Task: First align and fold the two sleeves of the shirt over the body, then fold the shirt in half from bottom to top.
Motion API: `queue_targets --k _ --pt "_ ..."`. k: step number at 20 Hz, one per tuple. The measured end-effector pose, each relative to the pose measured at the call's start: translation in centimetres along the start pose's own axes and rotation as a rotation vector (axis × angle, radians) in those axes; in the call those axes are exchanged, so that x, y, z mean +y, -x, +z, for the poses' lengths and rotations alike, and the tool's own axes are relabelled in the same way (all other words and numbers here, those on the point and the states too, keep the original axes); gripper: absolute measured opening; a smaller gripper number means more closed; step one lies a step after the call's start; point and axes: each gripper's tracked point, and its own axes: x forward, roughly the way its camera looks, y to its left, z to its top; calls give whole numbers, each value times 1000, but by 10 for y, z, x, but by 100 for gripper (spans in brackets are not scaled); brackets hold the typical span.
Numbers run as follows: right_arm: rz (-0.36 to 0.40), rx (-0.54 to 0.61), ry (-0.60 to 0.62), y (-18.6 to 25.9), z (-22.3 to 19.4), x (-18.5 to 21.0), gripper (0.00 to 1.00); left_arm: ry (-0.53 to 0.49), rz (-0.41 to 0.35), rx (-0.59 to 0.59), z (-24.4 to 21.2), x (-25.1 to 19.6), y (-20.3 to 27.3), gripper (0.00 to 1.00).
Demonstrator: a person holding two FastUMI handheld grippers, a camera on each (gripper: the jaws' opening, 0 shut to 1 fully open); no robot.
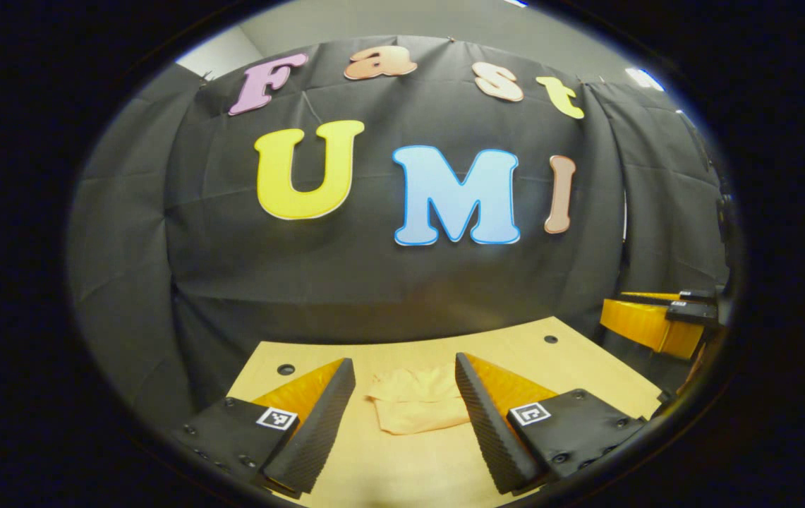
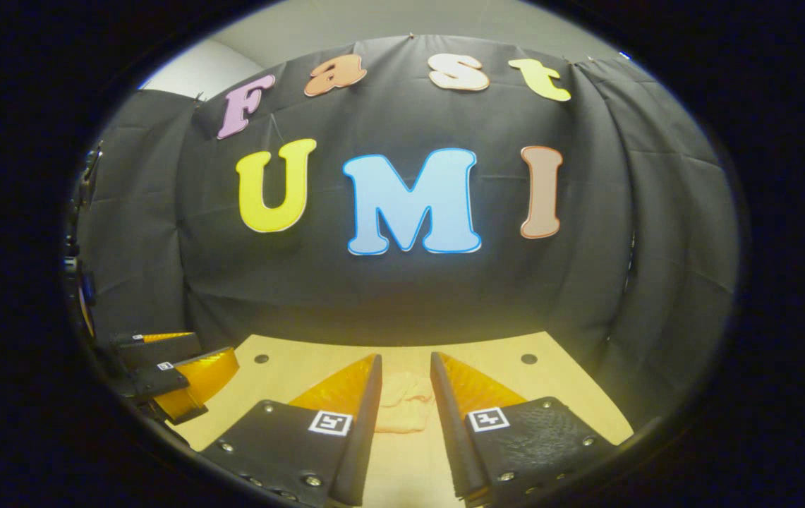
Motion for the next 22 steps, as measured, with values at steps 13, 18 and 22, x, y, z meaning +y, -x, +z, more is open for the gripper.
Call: queue_targets --k 13,18,22 --pt "54 -98 45 25 12 -115 39 -6 81 -74 20 -142 -20 94" --pt "104 -114 45 37 14 -203 38 -10 143 -104 21 -251 -28 95" --pt "97 -132 67 45 12 -277 45 9 151 -129 22 -337 -34 95"
